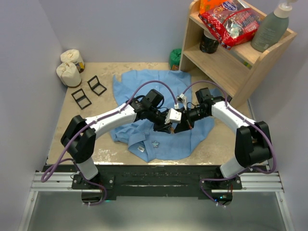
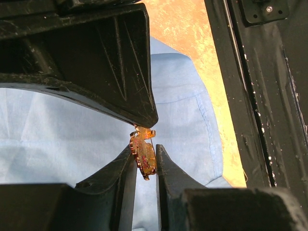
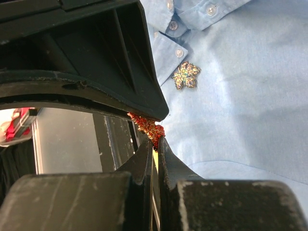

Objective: Remove the brooch from the garment
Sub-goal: Close the brooch.

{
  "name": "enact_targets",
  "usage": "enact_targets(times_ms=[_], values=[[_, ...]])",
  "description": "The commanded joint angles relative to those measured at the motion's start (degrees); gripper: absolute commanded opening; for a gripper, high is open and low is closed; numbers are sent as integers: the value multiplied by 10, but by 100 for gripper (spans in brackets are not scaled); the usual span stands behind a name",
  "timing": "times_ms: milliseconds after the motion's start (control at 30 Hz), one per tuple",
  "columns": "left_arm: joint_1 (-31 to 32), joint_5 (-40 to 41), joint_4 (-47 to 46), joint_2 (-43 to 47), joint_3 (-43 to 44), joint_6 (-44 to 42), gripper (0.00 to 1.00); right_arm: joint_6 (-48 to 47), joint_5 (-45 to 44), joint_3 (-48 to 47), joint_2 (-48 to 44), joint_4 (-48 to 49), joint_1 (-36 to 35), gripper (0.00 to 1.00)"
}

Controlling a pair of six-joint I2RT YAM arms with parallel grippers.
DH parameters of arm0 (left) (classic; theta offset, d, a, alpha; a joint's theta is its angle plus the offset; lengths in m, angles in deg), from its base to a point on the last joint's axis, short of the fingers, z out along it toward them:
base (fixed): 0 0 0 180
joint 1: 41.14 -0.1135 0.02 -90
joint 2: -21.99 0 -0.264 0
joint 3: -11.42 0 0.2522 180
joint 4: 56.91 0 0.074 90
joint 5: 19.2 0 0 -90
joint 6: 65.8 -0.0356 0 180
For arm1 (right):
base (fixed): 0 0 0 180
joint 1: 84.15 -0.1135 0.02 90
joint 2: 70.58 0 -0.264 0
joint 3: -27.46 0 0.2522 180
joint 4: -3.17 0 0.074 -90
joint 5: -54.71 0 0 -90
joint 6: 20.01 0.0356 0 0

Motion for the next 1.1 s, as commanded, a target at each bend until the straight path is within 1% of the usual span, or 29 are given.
enact_targets(times_ms=[0,133,267,600,700,733,833,933,1000,1033,1067], values=[[17,-57,96,28,-6,-5,25,17,-79,-1,-20,68,35,0],[17,-64,98,27,0,0,26,20,-84,1,-23,72,34,0],[17,-59,100,29,2,-1,31,20,-85,1,-24,72,36,0],[16,-56,95,37,6,6,39,21,-93,4,-30,75,35,0],[9,-61,92,42,13,13,43,22,-96,6,-34,77,36,0],[5,-69,90,43,14,19,46,22,-97,7,-35,78,35,0],[-18,-85,80,45,22,38,51,20,-98,9,-40,79,36,0],[-32,-75,68,54,17,45,53,19,-96,9,-46,76,35,0],[-34,-60,33,76,-7,55,54,17,-91,6,-51,73,35,0],[-34,-42,15,86,-20,58,57,15,-91,6,-54,74,36,0],[-34,-34,-23,97,-44,70,60,12,-93,3,-58,74,35,0]])
